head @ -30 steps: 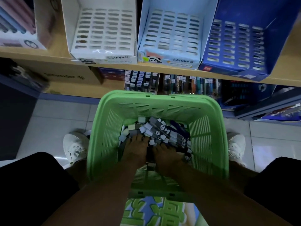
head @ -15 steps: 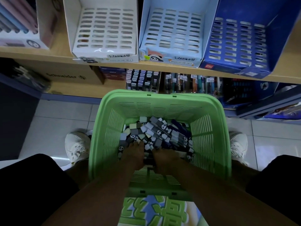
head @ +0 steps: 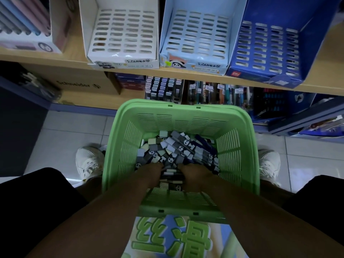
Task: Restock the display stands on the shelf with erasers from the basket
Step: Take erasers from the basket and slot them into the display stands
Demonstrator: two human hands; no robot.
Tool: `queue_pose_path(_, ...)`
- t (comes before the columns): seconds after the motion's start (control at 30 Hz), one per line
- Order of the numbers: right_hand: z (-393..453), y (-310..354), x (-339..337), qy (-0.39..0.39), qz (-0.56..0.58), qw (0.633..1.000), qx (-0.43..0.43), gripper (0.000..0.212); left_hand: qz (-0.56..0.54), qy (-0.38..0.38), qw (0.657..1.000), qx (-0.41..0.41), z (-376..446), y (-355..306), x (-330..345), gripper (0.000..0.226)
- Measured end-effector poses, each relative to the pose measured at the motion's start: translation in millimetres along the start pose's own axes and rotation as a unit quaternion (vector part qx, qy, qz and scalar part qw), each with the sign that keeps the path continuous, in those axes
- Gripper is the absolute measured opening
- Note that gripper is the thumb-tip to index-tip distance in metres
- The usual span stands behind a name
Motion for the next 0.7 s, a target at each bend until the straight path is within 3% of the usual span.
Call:
queue_pose_path(0.17, -9, -10, -12, -0.022, 0.097, 0.994, 0.042, 0.051, -0.063, -0.016, 0.998, -0.017, -7, -4, -4, 0.046)
queue_pose_path(0.33, -24, -15, -37, -0.073, 0.168, 0.982, 0.045, 0.052, -0.135, -0.054, 0.989, -0.016, -27, -9, -28, 0.025)
queue_pose_path(0.43, -33, -12, -51, -0.067, 0.205, 0.975, 0.049, 0.041, -0.161, -0.057, 0.985, -0.004, -39, -25, -47, 0.005)
queue_pose_path(0.53, -40, -8, -60, -0.064, 0.249, 0.965, 0.047, 0.033, -0.186, -0.084, 0.979, -0.024, -52, -37, -65, 0.011)
queue_pose_path(0.63, -47, -14, -61, -0.068, 0.343, 0.935, 0.064, 0.018, -0.274, -0.107, 0.949, -0.113, -60, -24, -58, 0.015)
queue_pose_path(0.7, -50, -23, -56, -0.055, 0.438, 0.893, 0.094, 0.025, -0.383, -0.116, 0.901, -0.169, -66, -18, -43, 0.009)
Point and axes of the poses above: each hand's wrist, its own z-axis towards the middle knuckle, its own x-axis out of the palm, y = z × x, the point moved 10 cm from there along z, towards the middle knuckle, and after that the axes turned 13 degrees about x, right-handed, at the moved point
